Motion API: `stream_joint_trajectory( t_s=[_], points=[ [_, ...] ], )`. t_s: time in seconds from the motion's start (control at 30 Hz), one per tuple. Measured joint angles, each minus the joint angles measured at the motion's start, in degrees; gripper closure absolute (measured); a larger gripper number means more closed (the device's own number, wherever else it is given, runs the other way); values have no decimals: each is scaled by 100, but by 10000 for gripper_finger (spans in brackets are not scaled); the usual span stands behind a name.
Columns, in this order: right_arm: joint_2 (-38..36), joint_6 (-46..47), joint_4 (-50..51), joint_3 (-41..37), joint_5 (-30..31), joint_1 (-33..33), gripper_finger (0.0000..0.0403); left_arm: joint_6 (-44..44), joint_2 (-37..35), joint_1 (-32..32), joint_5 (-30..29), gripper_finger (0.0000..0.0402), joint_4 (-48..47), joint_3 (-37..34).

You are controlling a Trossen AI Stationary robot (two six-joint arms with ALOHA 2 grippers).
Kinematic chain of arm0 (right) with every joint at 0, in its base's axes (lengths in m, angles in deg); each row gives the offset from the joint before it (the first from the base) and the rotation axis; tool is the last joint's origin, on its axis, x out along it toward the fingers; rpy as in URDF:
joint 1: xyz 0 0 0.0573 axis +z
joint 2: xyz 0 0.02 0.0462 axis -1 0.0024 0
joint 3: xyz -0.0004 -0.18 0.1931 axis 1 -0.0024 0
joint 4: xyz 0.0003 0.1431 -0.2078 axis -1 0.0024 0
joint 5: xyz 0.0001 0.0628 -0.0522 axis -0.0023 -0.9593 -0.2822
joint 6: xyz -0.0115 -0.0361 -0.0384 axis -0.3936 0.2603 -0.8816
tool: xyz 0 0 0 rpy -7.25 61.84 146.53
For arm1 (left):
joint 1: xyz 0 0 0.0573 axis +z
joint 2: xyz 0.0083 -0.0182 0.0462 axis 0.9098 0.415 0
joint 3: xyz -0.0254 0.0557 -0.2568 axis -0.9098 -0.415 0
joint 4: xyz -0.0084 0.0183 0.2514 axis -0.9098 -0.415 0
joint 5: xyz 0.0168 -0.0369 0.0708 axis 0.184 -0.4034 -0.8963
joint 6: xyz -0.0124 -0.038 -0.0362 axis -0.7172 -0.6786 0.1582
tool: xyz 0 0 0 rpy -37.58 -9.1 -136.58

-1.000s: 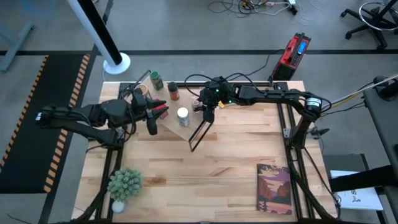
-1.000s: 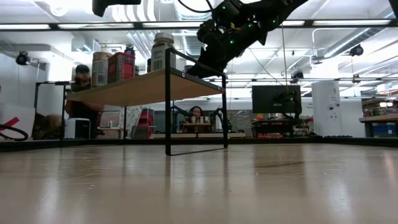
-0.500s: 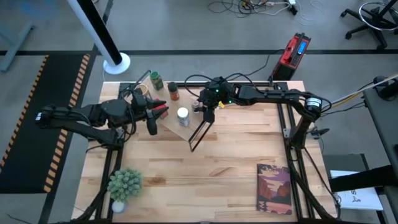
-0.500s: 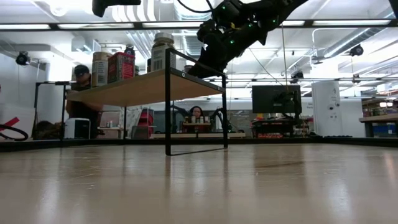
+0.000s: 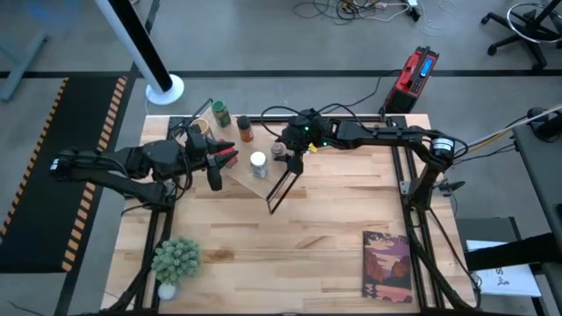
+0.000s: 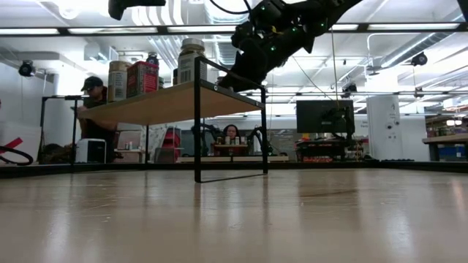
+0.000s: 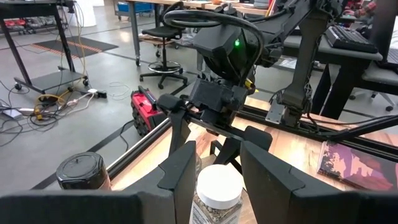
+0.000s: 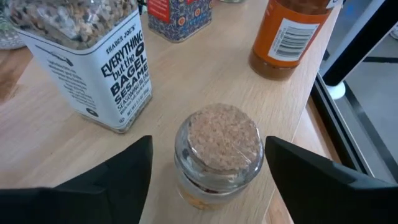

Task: Shelf spices
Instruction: Remove the brown seasoning bottle from the shelf

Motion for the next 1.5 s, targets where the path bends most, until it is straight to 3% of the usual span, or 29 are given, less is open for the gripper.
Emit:
stream_joint_trajectory(
  t_s=[0.83,1.5],
  points=[
    [92,155,-381,2,46,-2,137,87,0,0,-2,287,70,0],
    [94,15,-415,7,43,-2,245,87,0,0,-4,287,66,0]
  ],
)
